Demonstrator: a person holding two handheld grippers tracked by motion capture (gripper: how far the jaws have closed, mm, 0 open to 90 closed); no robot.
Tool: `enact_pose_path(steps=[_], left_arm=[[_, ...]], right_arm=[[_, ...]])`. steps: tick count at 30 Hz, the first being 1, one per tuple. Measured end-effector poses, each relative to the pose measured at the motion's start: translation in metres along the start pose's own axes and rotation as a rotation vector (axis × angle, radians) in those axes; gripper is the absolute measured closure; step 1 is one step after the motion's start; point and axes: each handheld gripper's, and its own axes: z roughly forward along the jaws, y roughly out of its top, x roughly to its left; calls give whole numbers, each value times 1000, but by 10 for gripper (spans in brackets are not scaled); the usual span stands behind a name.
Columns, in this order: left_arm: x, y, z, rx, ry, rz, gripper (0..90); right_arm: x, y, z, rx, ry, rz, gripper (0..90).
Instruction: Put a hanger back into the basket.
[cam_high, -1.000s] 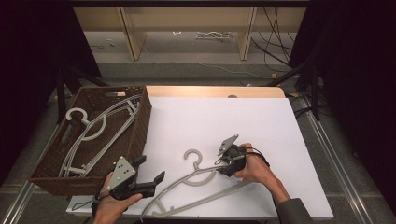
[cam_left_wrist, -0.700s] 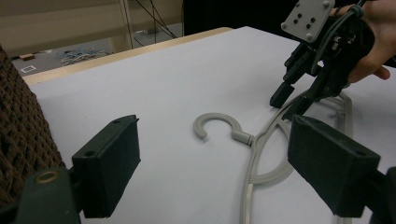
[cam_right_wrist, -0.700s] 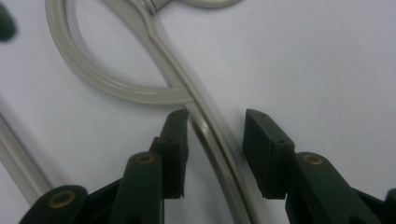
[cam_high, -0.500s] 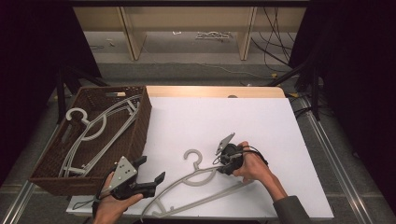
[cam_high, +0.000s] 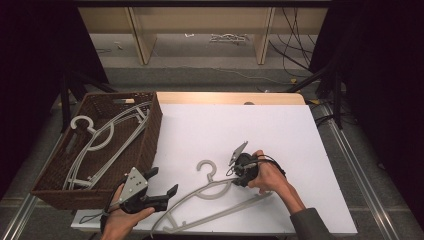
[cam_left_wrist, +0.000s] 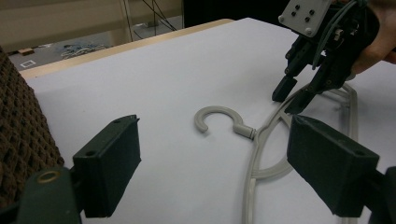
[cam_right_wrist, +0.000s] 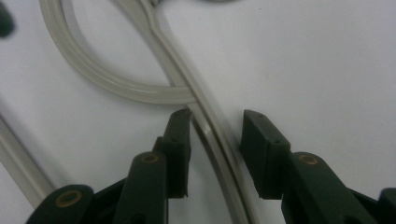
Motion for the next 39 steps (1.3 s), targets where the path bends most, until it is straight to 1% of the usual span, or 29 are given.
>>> enact_pose_path(steps=[1,2,5,6,8,11,12,14,15,16,17,18,19,20,21,22,23,24,25,27,28,29,30,31,32,33,35,38,39], left_arm=[[-1,0,0,4,2,-3,169],[0,0,1,-2,-6,-7,169],[-1,0,2,8,-3,7,169],[-2,0,2,9,-5,-5,169],[-2,0,2,8,-7,8,169],[-2,0,3,7,-15,7,169],[-2,0,3,16,-9,8,169],[-2,0,5,11,-14,-1,169],[-3,0,5,19,-14,11,169],[-4,0,6,15,-25,6,169],[-4,0,6,23,-20,17,170],[-5,0,6,25,-25,10,170],[-4,0,7,28,-24,18,170],[-5,0,8,27,-28,10,170],[-5,0,9,33,-28,19,170],[-5,0,9,33,-27,14,170],[-4,0,10,33,-33,18,170],[-5,1,10,40,-30,18,171],[-5,0,10,40,-35,6,171],[-5,0,13,44,-43,13,171],[-5,0,13,48,-40,10,172],[-4,0,14,49,-45,17,174],[-4,0,14,59,-39,26,176],[-4,0,15,59,-43,8,178],[-3,1,15,63,-43,22,180],[-3,2,16,62,-43,14,183],[-3,5,18,59,-48,17,190],[-5,11,25,91,-49,45,201],[-6,12,29,99,-49,45,207]], right_arm=[[1,1,0,6,-4,1,640],[1,2,0,15,-2,-3,641],[2,4,0,32,-10,-13,649],[2,5,0,34,-7,-17,652],[2,5,0,38,-8,-26,662],[3,5,0,35,-6,-40,688],[3,6,0,38,-3,-44,695],[2,6,0,43,3,-55,707],[2,6,0,41,10,-62,713],[2,6,0,42,11,-65,719],[2,7,0,43,12,-71,723],[2,7,0,44,11,-77,725],[3,7,0,44,7,-82,729],[3,7,1,46,8,-90,732],[3,7,0,46,9,-96,737],[4,8,0,47,6,-104,743],[4,8,1,47,5,-112,750],[5,8,1,48,10,-120,757],[6,8,1,45,5,-126,765],[6,8,0,45,14,-155,789],[6,8,0,49,12,-167,804],[7,8,0,46,14,-178,818],[9,8,-1,51,7,-192,823],[10,8,0,46,-6,-203,823],[12,8,-1,50,-13,-213,823],[14,8,-1,51,-28,-229,824],[16,8,-1,51,-42,-247,824],[18,8,-7,38,-61,-261,824],[19,8,-9,28,-60,-255,824]])
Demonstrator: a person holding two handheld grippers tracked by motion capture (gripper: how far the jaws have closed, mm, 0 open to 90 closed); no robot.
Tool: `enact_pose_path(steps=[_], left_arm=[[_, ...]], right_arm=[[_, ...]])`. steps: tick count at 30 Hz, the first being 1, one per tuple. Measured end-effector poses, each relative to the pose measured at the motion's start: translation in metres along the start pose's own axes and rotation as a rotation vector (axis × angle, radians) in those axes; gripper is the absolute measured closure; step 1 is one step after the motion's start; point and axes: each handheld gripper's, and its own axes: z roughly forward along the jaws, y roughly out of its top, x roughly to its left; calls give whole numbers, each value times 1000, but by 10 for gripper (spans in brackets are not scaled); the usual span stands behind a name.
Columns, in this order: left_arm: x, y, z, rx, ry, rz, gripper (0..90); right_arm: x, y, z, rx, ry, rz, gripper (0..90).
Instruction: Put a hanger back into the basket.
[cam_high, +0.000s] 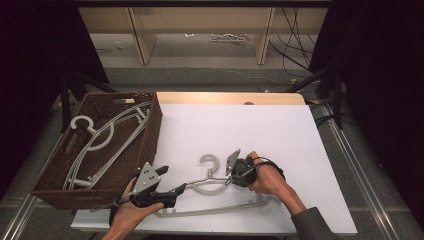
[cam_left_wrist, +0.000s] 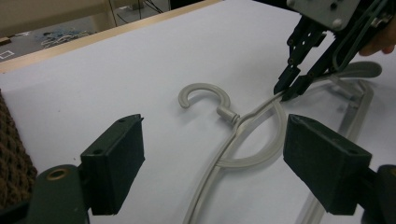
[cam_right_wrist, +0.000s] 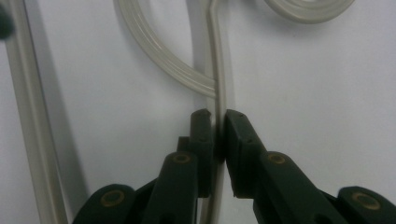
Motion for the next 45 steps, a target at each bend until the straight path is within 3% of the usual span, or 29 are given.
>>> enact_pose_path(steps=[3,9,16,18,19,27,30,33,34,36,40,42,44,45], left_arm=[[-4,3,10,40,-12,10,223],[-7,13,33,130,-52,67,268],[-12,17,62,191,-80,95,347],[-11,17,67,223,-77,121,363],[-12,17,69,229,-75,108,372],[-9,19,78,279,-124,120,482],[-10,18,81,288,-146,123,584],[-10,18,83,291,-175,150,723],[-11,19,82,294,-176,185,735],[-14,21,78,320,-176,202,758],[-17,29,71,300,-186,287,795],[-19,33,67,287,-206,287,813],[-19,36,64,277,-201,295,815],[-19,37,62,276,-199,299,815]], right_arm=[[2,0,-7,-9,-20,-13,824],[8,6,-24,-22,-80,-61,824],[12,11,-34,-28,-102,-92,824],[13,11,-35,-25,-102,-83,824],[12,12,-36,-27,-108,-103,824],[15,14,-40,-37,-104,-114,824],[15,15,-42,-38,-111,-116,823],[15,15,-42,-39,-112,-114,823],[15,15,-42,-39,-112,-114,823],[14,15,-42,-39,-112,-123,822],[13,12,-46,-59,-125,-123,807],[11,11,-49,-81,-138,-125,792],[9,10,-52,-105,-165,-115,781],[8,10,-53,-113,-155,-110,780]])
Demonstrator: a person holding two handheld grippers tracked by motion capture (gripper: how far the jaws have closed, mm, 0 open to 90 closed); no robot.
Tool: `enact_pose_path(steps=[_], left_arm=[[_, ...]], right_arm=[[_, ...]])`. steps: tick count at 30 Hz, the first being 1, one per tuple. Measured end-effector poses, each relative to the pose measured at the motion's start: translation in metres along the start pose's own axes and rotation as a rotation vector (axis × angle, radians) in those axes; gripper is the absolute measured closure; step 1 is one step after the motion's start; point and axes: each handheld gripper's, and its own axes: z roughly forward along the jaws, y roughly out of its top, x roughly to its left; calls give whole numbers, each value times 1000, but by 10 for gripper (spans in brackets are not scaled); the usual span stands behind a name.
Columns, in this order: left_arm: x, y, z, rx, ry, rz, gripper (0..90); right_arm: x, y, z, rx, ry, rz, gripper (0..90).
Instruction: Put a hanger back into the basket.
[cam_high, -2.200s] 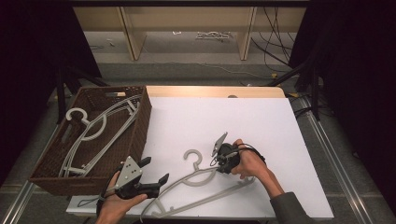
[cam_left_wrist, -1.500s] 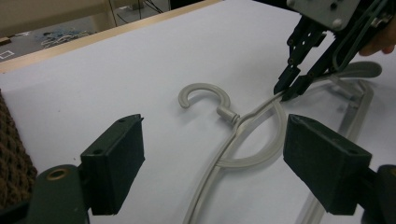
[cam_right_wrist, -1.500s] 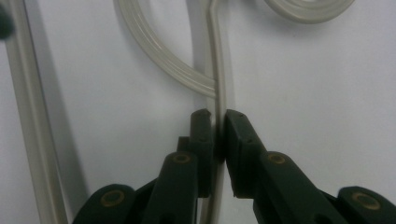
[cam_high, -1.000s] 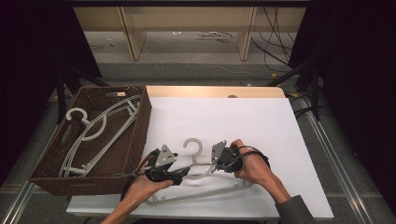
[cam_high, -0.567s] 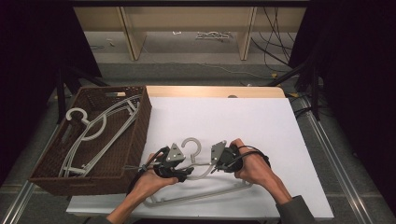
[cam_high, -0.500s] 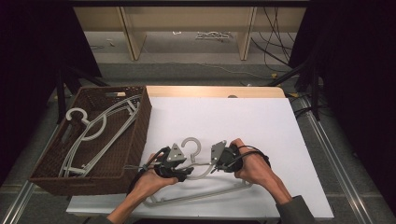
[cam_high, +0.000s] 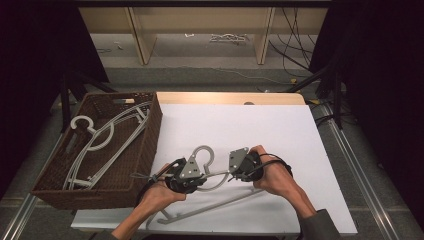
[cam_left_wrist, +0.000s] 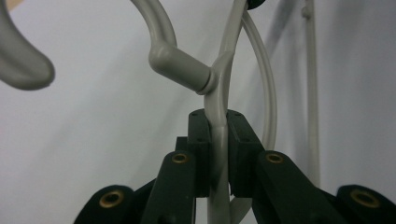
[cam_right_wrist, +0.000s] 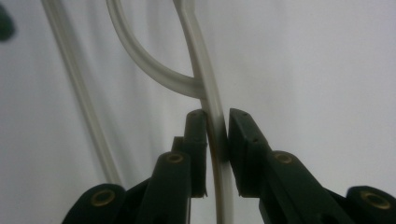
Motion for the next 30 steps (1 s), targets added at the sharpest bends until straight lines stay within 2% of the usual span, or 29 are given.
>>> enact_pose_path(steps=[1,2,4,6,7,8,9,10,12,13,17,19,21,22,26,27,28,30], left_arm=[[2,0,-2,-3,3,-3,815],[3,0,-4,-4,1,-8,815],[5,0,-8,-13,-12,-10,815],[6,0,-11,-27,-11,-37,816],[7,1,-14,-31,-5,-51,816],[8,1,-16,-28,-1,-52,816],[10,1,-17,-31,-2,-53,816],[10,1,-19,-41,-1,-72,816],[13,0,-22,-48,-1,-96,816],[15,0,-23,-55,-4,-109,816],[21,-4,-28,-62,16,-147,815],[24,-6,-31,-80,7,-163,815],[27,-7,-35,-87,19,-180,816],[28,-8,-36,-91,19,-181,815],[33,-11,-39,-97,18,-214,815],[34,-12,-40,-98,22,-232,815],[35,-12,-41,-101,25,-234,815],[37,-12,-44,-106,33,-252,815]], right_arm=[[0,0,0,-7,-5,7,776],[1,1,-2,-17,-9,51,766],[0,1,-3,-36,-12,75,728],[-1,2,-7,-64,-55,114,648],[-4,2,-9,-72,-79,114,602],[-3,2,-12,-93,-82,158,535],[-4,2,-14,-107,-101,168,507],[-4,3,-16,-125,-99,198,491],[-5,3,-21,-161,-144,246,430],[-6,3,-23,-190,-144,294,400],[-10,-1,-27,-284,-180,412,343],[-10,-3,-30,-306,-206,435,350],[-10,-5,-32,-323,-242,451,341],[-10,-7,-34,-347,-254,476,327],[-5,-11,-39,-404,-270,545,268],[-3,-12,-40,-415,-288,545,269],[0,-14,-42,-425,-299,548,269],[4,-18,-45,-457,-306,570,269]])
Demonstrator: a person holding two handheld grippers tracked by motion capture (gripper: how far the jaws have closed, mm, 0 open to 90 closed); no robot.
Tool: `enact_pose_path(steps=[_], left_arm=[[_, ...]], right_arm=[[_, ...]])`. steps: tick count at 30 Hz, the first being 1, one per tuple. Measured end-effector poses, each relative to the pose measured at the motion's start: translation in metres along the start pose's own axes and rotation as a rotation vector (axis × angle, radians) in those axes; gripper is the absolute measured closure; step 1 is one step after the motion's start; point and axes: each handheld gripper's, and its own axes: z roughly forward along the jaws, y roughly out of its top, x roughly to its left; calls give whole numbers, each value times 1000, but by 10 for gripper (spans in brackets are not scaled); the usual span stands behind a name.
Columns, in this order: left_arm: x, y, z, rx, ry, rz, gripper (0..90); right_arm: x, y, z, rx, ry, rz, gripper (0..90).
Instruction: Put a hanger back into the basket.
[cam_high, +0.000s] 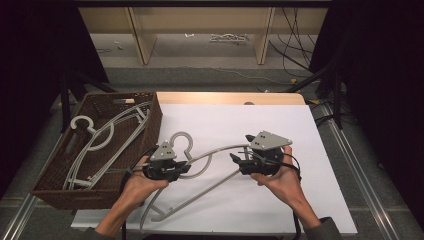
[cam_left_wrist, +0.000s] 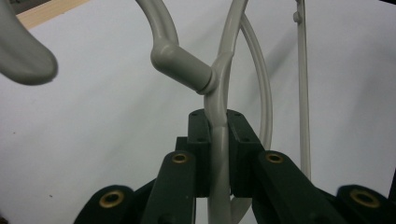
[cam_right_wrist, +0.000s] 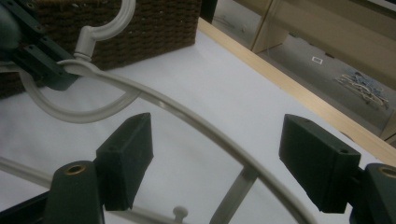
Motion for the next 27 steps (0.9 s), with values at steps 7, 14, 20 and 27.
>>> enact_pose_path(steps=[7,14,20,27], left_arm=[[5,4,-9,-56,-13,-51,815],[10,7,-18,-70,9,-67,815],[12,7,-23,-100,10,-109,814],[18,14,-34,-127,-26,-152,814]], right_arm=[[5,-16,-14,-62,-21,75,254],[9,-34,-23,-104,-29,129,249],[13,-45,-27,-145,-35,139,238],[18,-54,-30,-176,-45,145,205]])
